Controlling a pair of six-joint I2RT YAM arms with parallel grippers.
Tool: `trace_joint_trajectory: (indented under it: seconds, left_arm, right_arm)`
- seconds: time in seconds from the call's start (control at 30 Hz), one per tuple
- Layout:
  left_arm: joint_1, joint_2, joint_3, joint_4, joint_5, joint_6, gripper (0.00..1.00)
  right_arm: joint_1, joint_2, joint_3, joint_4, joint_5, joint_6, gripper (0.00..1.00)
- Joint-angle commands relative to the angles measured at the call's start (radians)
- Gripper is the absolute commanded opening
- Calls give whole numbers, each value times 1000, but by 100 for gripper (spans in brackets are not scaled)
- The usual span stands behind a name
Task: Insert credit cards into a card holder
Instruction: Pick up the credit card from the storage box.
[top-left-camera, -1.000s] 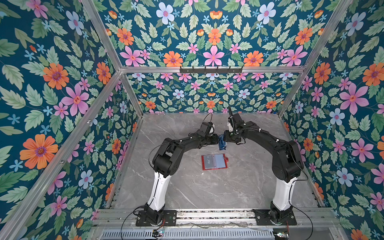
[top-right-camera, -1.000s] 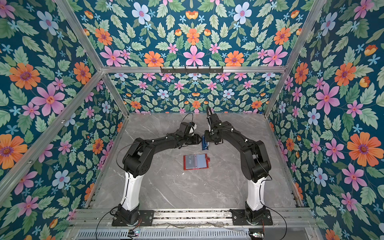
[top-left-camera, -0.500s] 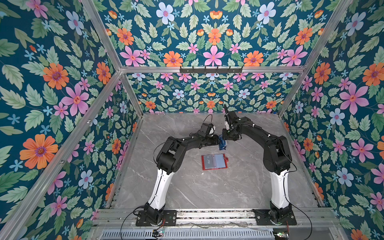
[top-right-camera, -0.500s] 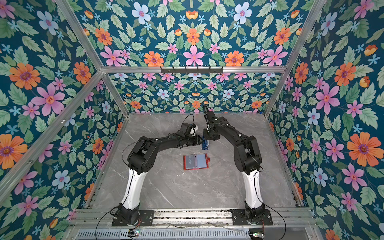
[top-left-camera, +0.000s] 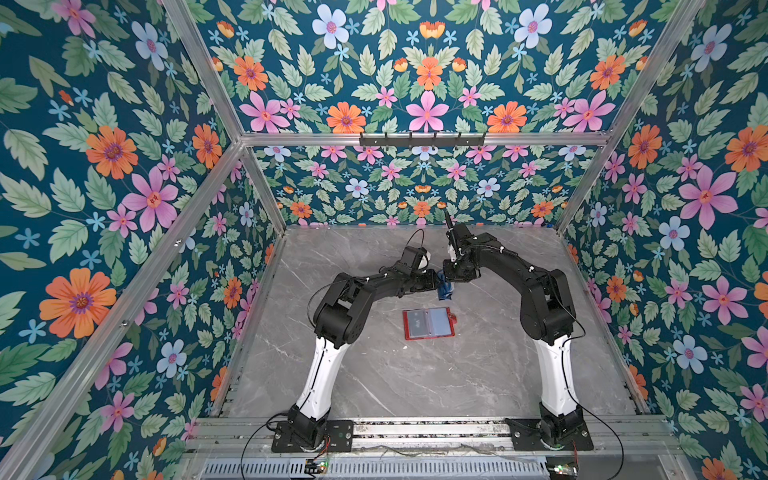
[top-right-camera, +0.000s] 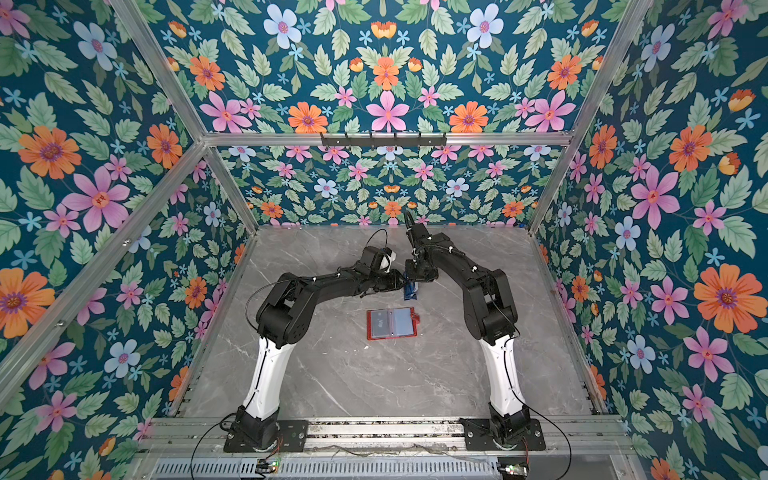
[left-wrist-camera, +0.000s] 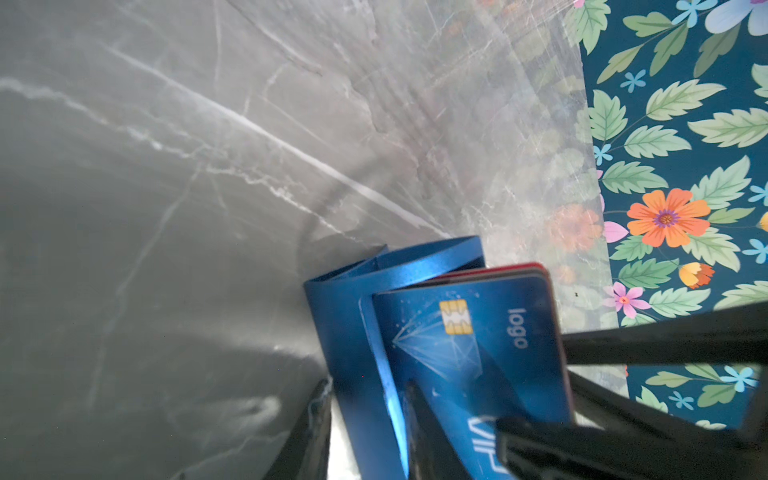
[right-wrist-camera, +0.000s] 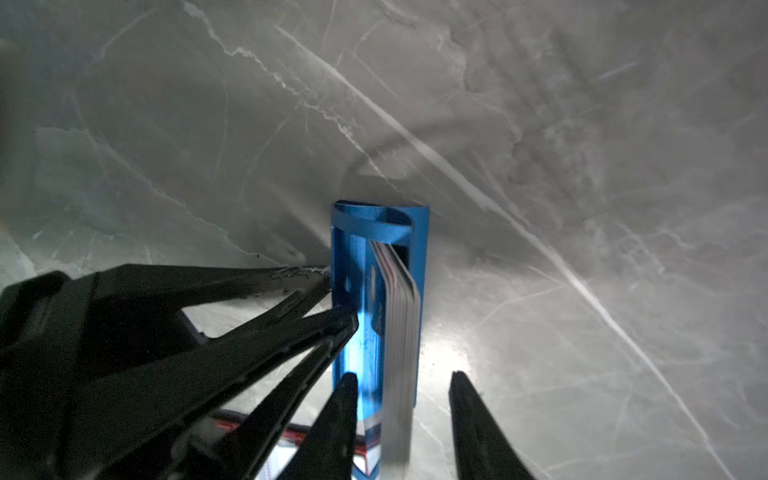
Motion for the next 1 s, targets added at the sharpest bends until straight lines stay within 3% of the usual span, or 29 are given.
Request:
trace_joint_trajectory:
  seconds: [0.0,0.97]
  left_arm:
    - [0,9,-2,-65,-10,-6,32]
    - [0,24,1,-102,-54,-20,30]
  right_arm:
    - [0,13,18,-34,-4,-5,39]
    - [1,31,65,-106,50,-17,30]
